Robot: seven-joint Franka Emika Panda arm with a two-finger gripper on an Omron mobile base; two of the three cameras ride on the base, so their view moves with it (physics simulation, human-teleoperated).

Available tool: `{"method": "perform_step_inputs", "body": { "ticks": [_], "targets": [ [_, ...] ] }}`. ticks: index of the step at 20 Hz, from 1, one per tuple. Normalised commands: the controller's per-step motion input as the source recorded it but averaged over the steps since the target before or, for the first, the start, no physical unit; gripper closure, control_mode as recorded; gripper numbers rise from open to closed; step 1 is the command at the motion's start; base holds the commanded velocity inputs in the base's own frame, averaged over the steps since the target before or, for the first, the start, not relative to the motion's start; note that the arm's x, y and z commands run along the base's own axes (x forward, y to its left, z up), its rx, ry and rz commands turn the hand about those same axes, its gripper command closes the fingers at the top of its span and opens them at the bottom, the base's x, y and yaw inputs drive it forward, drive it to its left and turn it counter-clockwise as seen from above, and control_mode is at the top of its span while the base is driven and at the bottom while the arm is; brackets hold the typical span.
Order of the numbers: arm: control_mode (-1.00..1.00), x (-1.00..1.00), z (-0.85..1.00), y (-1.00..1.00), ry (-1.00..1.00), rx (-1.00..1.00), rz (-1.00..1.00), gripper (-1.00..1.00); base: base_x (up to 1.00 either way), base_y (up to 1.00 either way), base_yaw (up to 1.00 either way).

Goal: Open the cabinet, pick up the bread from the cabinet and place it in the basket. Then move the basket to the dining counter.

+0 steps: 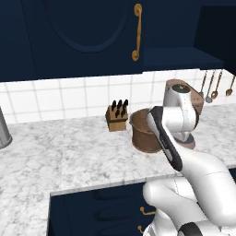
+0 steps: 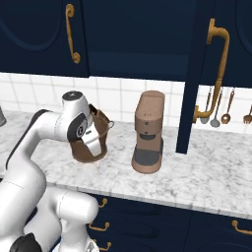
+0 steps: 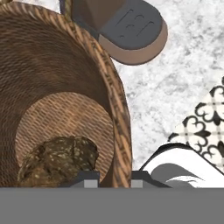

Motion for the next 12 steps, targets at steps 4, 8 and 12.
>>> {"method": "perform_step_inputs", "body": {
  "ticks": [4, 8, 12],
  "targets": [
    [-1.00, -0.51, 0.68, 0.00, -0.08, 0.00, -0.10, 1.00, 0.00, 0.00, 0.00],
    [-1.00, -0.53, 0.65, 0.00, 0.02, 0.00, -0.14, 1.00, 0.00, 0.00, 0.00],
    [-1.00, -0.68, 0.48, 0.00, 0.13, 0.00, -0.12, 1.00, 0.00, 0.00, 0.00]
  ]
}}
